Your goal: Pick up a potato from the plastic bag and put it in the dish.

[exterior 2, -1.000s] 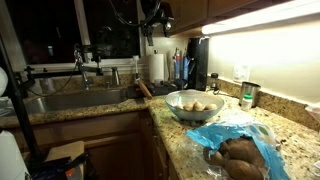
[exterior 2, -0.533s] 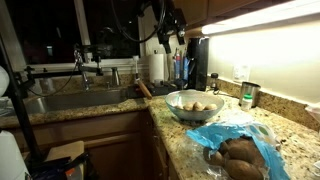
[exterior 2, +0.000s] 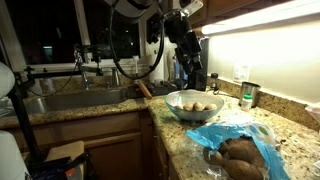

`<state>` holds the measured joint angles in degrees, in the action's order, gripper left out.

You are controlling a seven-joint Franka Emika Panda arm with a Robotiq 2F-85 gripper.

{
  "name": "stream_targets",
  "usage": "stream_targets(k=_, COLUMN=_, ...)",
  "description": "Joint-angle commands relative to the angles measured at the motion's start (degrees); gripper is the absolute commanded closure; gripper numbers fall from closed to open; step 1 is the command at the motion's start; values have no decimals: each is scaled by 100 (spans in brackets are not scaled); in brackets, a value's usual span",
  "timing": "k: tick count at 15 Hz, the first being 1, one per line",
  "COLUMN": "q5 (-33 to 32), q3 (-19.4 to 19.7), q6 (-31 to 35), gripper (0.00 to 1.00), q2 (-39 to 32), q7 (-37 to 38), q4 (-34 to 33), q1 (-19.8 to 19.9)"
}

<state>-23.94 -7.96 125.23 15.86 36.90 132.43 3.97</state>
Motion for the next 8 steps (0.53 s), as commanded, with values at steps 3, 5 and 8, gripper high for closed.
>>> stream_targets(k=3, q5=-548, q3=175, q6=624, gripper=0, q2=195, q7=1021, q4=877, q1=362)
stream_targets(k=5, q5=-579, q3=265, q6=659, gripper=0, q2=164, q7=1196, q4=1023, q1=437)
stream_targets(k=8, q5=-421, q3=305, q6=464, gripper=0, q2=-1, q7=965, q4=847, q1=347)
